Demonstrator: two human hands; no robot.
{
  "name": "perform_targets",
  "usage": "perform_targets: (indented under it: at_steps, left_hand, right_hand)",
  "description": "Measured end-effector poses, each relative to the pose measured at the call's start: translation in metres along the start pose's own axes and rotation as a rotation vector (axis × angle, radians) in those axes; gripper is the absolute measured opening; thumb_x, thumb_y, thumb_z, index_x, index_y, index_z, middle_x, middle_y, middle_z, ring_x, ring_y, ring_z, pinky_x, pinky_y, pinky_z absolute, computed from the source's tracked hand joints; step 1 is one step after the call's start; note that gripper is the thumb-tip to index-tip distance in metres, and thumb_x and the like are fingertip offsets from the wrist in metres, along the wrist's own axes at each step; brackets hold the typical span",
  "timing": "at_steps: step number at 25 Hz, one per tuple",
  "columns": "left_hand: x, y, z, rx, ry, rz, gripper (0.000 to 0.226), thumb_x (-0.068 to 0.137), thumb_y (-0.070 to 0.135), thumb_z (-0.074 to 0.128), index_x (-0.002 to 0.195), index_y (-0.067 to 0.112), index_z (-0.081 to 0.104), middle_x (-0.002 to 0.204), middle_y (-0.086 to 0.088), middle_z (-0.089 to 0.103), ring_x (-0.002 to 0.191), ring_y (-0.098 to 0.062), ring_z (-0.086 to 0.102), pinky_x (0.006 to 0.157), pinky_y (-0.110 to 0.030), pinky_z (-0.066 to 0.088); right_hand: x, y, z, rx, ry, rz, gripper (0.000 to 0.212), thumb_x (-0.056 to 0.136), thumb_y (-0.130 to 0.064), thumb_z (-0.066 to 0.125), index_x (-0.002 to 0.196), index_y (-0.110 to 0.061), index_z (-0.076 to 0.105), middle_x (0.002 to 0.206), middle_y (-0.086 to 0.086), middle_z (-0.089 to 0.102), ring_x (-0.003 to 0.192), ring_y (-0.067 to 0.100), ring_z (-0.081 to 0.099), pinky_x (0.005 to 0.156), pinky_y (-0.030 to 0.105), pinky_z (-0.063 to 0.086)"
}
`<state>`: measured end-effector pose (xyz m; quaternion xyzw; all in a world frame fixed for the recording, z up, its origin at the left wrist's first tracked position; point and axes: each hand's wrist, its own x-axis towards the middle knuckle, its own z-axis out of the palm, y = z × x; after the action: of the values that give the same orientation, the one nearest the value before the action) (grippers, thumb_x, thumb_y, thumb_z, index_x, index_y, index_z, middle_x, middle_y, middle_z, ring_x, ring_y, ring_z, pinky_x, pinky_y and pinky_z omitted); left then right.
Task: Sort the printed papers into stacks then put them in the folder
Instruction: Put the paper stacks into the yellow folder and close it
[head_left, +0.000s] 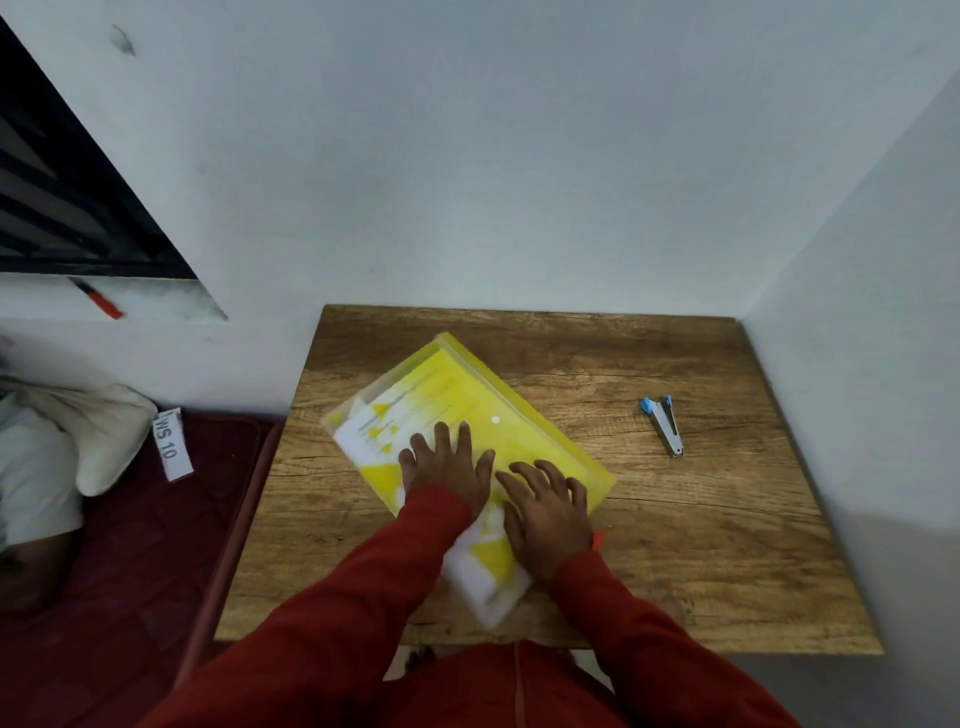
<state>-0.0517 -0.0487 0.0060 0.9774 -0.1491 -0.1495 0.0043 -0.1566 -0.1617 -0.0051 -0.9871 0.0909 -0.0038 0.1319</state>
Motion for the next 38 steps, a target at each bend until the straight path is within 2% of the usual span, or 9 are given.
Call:
perform_targets:
  at_steps: [5, 10, 13, 17, 27, 30, 32, 34, 38]
  left_hand:
    - [0.018, -0.023, -0.023, -0.201, 0.031, 0.074, 0.058, 0.095, 0.06, 0.022, 0.143, 0.032, 0.039, 0.146, -0.004, 0.038, 0.128, -0.033, 0.042, 0.102, -0.048, 0.035]
    - [-0.007, -0.077, 0.016, -0.127, -0.104, 0.078, 0.079, 0.076, 0.083, 0.014, 0.148, 0.053, -0.001, 0.161, 0.004, -0.019, 0.147, -0.032, -0.017, 0.117, -0.052, 0.0]
    - [0.005, -0.079, 0.016, -0.141, -0.063, 0.035, 0.085, 0.068, 0.085, 0.002, 0.146, 0.055, -0.01, 0.16, 0.004, -0.023, 0.147, -0.032, -0.017, 0.117, -0.053, 0.002]
    - [0.04, -0.075, 0.003, -0.149, -0.026, -0.071, 0.076, 0.082, 0.082, 0.021, 0.147, 0.054, -0.005, 0.161, 0.003, -0.018, 0.147, -0.033, -0.011, 0.115, -0.054, 0.006]
    - [0.092, -0.085, -0.013, -0.176, -0.058, -0.111, 0.073, 0.084, 0.08, 0.018, 0.146, 0.053, -0.011, 0.158, 0.003, -0.027, 0.146, -0.033, -0.016, 0.115, -0.053, 0.004]
    - [0.089, -0.085, -0.003, -0.196, -0.006, -0.104, 0.072, 0.085, 0.079, 0.014, 0.145, 0.053, -0.014, 0.158, 0.004, -0.029, 0.146, -0.033, -0.018, 0.116, -0.052, 0.003]
    - [0.089, -0.085, 0.003, -0.211, 0.059, -0.099, 0.07, 0.085, 0.079, 0.013, 0.145, 0.054, -0.014, 0.159, 0.004, -0.026, 0.146, -0.032, -0.017, 0.116, -0.052, 0.004]
    - [0.088, -0.084, 0.009, -0.202, 0.122, -0.093, 0.069, 0.086, 0.078, 0.013, 0.146, 0.053, -0.01, 0.161, 0.002, -0.021, 0.147, -0.033, -0.014, 0.115, -0.053, 0.007]
    - [0.087, -0.085, 0.014, -0.181, 0.197, -0.084, 0.071, 0.085, 0.077, 0.013, 0.15, 0.049, 0.004, 0.163, 0.0, -0.007, 0.148, -0.033, -0.004, 0.113, -0.053, 0.013]
  right_hand:
    - [0.002, 0.01, 0.009, -0.067, -0.176, 0.081, 0.059, 0.083, -0.065, 0.038, 0.127, -0.032, 0.06, 0.139, -0.003, 0.056, 0.123, 0.032, 0.056, 0.085, 0.053, 0.049]
    - [0.027, 0.028, 0.014, -0.084, -0.255, 0.045, 0.071, 0.091, -0.066, 0.012, 0.154, -0.035, 0.005, 0.162, -0.011, -0.011, 0.149, 0.027, -0.015, 0.115, 0.057, -0.006]
    - [0.068, 0.027, 0.009, -0.12, -0.275, 0.021, 0.064, 0.096, -0.054, 0.017, 0.154, -0.034, -0.001, 0.161, -0.01, -0.018, 0.147, 0.032, -0.02, 0.113, 0.063, -0.007]
    - [0.126, 0.023, -0.001, -0.077, -0.358, 0.026, 0.062, 0.1, -0.045, 0.024, 0.153, -0.037, -0.006, 0.159, -0.014, -0.022, 0.146, 0.027, -0.026, 0.115, 0.059, -0.01]
    - [0.202, 0.025, 0.0, -0.065, -0.428, -0.034, 0.064, 0.098, -0.049, 0.026, 0.154, -0.037, -0.003, 0.159, -0.017, -0.021, 0.146, 0.026, -0.024, 0.115, 0.059, -0.01]
    - [0.195, 0.039, -0.006, 0.031, -0.284, -0.056, 0.063, 0.096, -0.052, 0.028, 0.154, -0.027, 0.019, 0.164, -0.002, 0.004, 0.15, 0.03, 0.002, 0.117, 0.056, 0.006]
    - [0.176, 0.066, -0.017, 0.091, 0.027, 0.115, 0.061, 0.092, -0.049, 0.029, 0.144, -0.021, 0.043, 0.155, 0.011, 0.033, 0.141, 0.035, 0.03, 0.114, 0.054, 0.023]
    - [0.144, 0.103, -0.031, 0.037, 0.229, 0.449, 0.049, 0.091, -0.043, 0.043, 0.137, -0.025, 0.048, 0.15, 0.013, 0.034, 0.134, 0.04, 0.032, 0.11, 0.058, 0.023]
    - [0.092, 0.15, -0.042, -0.017, 0.183, 0.854, 0.054, 0.082, -0.043, 0.059, 0.133, -0.03, 0.043, 0.143, 0.014, 0.031, 0.126, 0.043, 0.035, 0.103, 0.061, 0.025]
